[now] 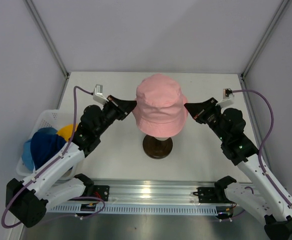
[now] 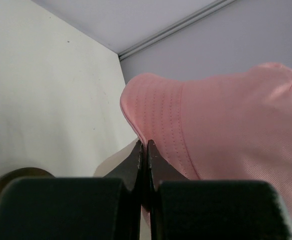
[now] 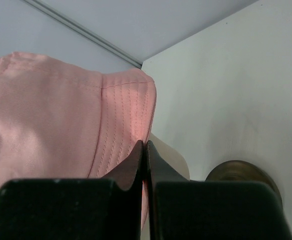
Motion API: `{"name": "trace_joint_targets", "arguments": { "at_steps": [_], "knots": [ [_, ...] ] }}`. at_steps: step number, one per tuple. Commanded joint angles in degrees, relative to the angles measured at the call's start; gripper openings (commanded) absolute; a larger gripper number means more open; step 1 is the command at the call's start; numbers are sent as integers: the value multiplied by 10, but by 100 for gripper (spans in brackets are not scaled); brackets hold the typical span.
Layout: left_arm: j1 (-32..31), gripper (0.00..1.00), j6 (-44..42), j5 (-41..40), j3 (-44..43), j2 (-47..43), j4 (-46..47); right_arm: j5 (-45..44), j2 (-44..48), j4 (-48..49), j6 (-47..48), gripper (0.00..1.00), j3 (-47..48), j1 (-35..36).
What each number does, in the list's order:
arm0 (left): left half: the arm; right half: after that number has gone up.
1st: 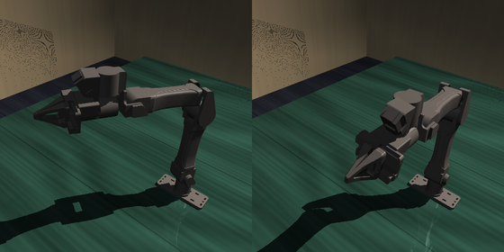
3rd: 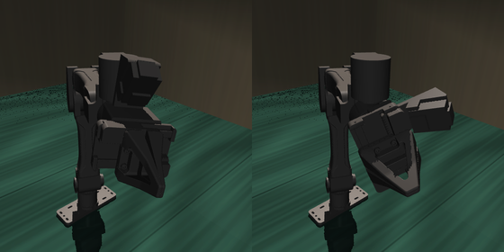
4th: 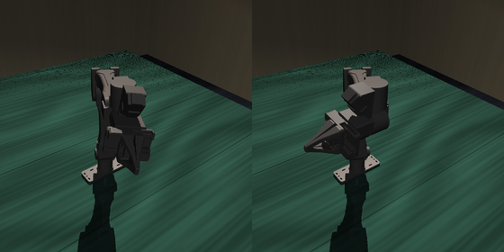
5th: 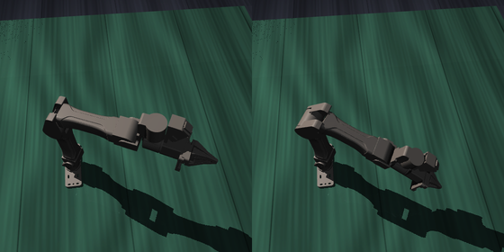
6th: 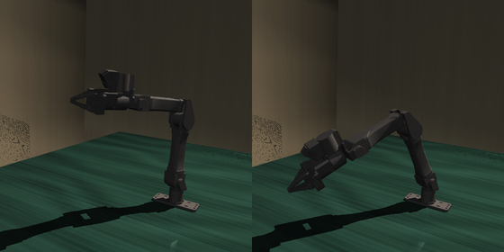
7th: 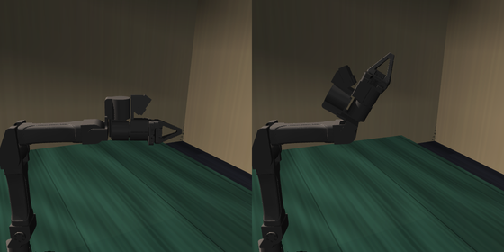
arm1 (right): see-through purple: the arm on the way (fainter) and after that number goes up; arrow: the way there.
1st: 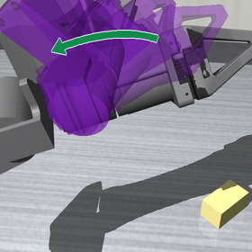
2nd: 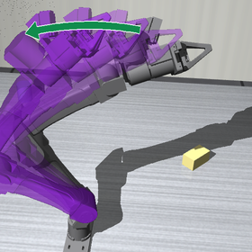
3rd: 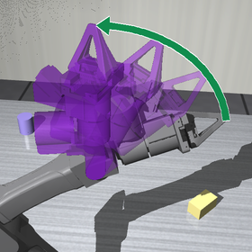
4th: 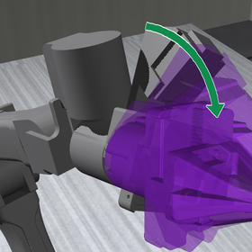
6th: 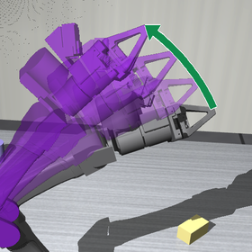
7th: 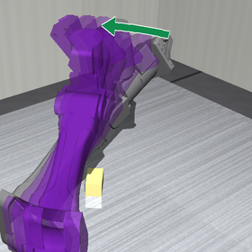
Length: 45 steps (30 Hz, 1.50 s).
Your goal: Stack the hats
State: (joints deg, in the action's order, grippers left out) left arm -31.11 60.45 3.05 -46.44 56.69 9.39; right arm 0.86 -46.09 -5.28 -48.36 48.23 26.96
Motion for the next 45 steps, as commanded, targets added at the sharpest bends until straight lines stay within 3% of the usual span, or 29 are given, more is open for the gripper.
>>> {"name": "trace_joint_targets", "arguments": {
  "at_steps": [1, 7, 19, 21, 22, 23, 24, 26, 27, 29, 30, 31, 33, 38, 39, 45],
  "knots": [
    [-18, 1, -56, -52, 78, -2, -11, -53, -8, -61, 38, 0, 19, -3],
    [-64, 1, -111, -142, 121, -19, 20, -49, -23, -64, 49, 0, 48, -3],
    [-66, 1, -115, -151, 153, -47, -4, -41, -43, -88, 56, 0, 65, -4],
    [-66, 7, -138, -161, 135, -55, -26, -48, -40, -96, 81, 1, 84, -4],
    [-66, 18, -151, -169, 128, -66, -42, -53, -41, -112, 91, 4, 95, -3],
    [-66, 23, -159, -179, 120, -72, -55, -67, -42, -123, 101, 7, 106, -4],
    [-65, 29, -168, -196, 95, -79, -83, -73, -43, -133, 111, 19, 130, -5],
    [-65, 52, -188, -220, 64, -102, -123, -86, -43, -160, 142, 36, 154, -7],
    [-64, 57, -191, -254, 37, -109, -169, -89, -43, -180, 152, 52, 176, -13],
    [-61, 58, -192, -295, -7, -126, -224, -101, -44, -205, 172, 67, 199, -21],
    [-48, 73, -185, -336, -23, -130, -289, -100, -42, -218, 177, 81, 209, -35],
    [-37, 80, -174, -351, -67, -132, -325, -100, -42, -241, 180, 97, 228, -44],
    [-12, 99, -171, -374, -91, -134, -407, -97, -41, -261, 190, 100, 238, -59],
    [129, 99, -112, -435, -148, -136, -594, -110, -10, -265, 193, 100, 184, -87],
    [183, 100, -99, -435, -147, -140, -615, -107, -4, -248, 194, 99, 171, -88],
    [369, 100, -65, -426, -124, -143, -713, -85, 2, -207, 213, 99, 129, -90]
  ]
}}
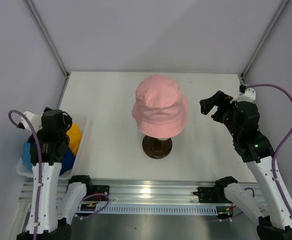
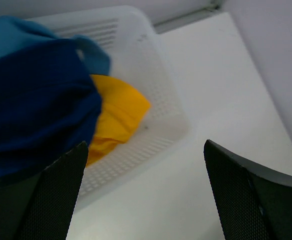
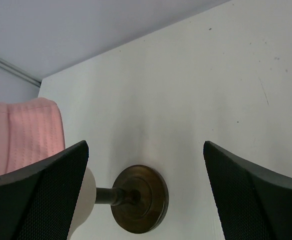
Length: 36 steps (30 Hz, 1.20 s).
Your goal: Stack the hats
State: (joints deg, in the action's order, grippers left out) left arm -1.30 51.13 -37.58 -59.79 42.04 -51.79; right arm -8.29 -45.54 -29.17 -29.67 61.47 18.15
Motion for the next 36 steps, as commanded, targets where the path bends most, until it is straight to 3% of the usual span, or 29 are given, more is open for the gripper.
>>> {"name": "trace_joint_targets", "arguments": {
  "at_steps": [1, 4, 16, 22, 29, 30, 31, 34, 35, 36],
  "knots": [
    [88, 99, 47, -21, 13, 12, -116, 11, -8, 34, 27, 99, -2, -3],
    [136, 99, 88, 4, 27, 30, -174, 26, -20, 37, 25, 99, 4, -5],
    [136, 100, 80, 75, 23, 39, -241, 65, -8, 54, -4, 100, -21, -7],
    [137, 99, 107, 86, 80, 42, -249, 64, 9, 54, -3, 100, -33, -8],
    [136, 46, 105, 80, 108, 73, -190, 59, 10, 55, 9, 99, -16, -9],
    [136, 27, 102, 62, 95, 74, -192, 59, 11, 54, 10, 100, -16, -10],
    [136, 18, 97, 52, 82, 73, -192, 58, 13, 54, 8, 99, -18, -11],
    [137, 8, 64, 2, 46, 55, -185, 61, 16, 56, 5, 100, -21, -10],
    [137, 1, 55, -14, 36, 45, -180, 63, 16, 59, 3, 99, -20, -11],
    [137, 1, 40, -30, 34, 39, -177, 64, 16, 60, 2, 100, -19, -10]
  ]
}}
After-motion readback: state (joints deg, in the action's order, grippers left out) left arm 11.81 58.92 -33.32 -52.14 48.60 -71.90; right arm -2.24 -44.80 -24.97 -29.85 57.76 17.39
